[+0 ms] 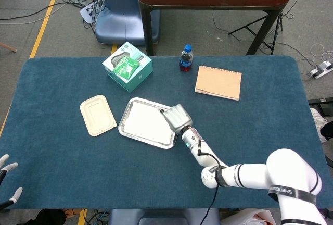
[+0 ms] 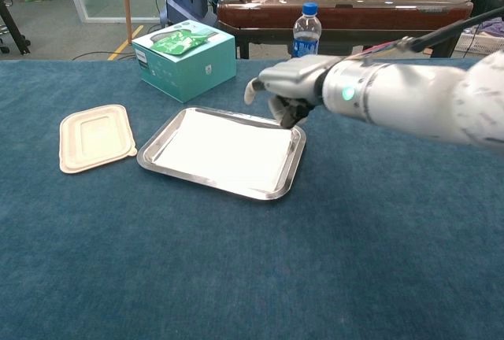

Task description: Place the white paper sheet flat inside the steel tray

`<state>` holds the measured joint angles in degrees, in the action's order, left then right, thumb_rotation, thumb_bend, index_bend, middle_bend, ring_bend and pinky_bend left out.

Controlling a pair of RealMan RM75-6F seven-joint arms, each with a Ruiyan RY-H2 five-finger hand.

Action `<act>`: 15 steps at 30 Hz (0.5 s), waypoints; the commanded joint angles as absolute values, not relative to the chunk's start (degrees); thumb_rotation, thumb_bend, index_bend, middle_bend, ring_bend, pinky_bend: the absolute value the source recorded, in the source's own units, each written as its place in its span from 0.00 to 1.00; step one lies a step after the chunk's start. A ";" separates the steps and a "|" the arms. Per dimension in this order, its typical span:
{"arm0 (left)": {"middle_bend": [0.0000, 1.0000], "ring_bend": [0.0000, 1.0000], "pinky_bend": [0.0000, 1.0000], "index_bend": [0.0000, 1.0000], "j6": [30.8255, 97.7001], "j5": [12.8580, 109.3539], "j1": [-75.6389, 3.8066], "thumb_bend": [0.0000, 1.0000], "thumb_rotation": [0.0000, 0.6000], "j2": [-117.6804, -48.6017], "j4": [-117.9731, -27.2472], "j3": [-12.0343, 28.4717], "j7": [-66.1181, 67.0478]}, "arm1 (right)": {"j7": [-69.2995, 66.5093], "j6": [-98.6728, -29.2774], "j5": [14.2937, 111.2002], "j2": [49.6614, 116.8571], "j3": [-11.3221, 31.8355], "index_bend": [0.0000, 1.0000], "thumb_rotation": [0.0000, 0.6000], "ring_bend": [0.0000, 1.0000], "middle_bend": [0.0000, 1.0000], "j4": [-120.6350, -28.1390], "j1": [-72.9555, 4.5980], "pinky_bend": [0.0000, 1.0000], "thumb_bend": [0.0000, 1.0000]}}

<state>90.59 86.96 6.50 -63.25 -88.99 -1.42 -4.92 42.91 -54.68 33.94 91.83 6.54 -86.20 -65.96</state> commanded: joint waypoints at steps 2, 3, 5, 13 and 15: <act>0.09 0.10 0.00 0.25 90.24 87.09 6.05 0.24 1.00 -63.41 -89.14 -1.24 -4.57 | 41.49 -65.18 40.99 80.99 3.54 0.17 1.00 0.83 0.84 -98.75 -58.76 0.90 1.00; 0.09 0.10 0.00 0.25 90.11 87.13 5.84 0.24 1.00 -63.56 -89.16 -1.12 -4.33 | 41.38 -67.18 42.35 79.00 2.75 0.17 1.00 0.83 0.83 -101.11 -57.27 0.90 1.00; 0.09 0.10 0.00 0.25 90.02 87.23 5.54 0.24 1.00 -63.81 -89.17 -0.92 -4.04 | 41.11 -70.02 44.50 76.33 1.47 0.17 1.00 0.81 0.80 -104.16 -54.98 0.90 0.95; 0.09 0.10 0.00 0.24 89.08 87.33 4.03 0.24 1.00 -64.50 -89.51 -0.09 -2.77 | 38.92 -80.24 53.25 67.99 -3.93 0.17 1.00 0.61 0.61 -111.48 -44.66 0.74 0.73; 0.09 0.10 0.00 0.24 88.82 87.27 3.66 0.24 1.00 -64.70 -89.68 0.10 -2.26 | 37.56 -82.37 55.28 66.40 -4.94 0.17 1.00 0.53 0.57 -112.27 -41.93 0.69 0.72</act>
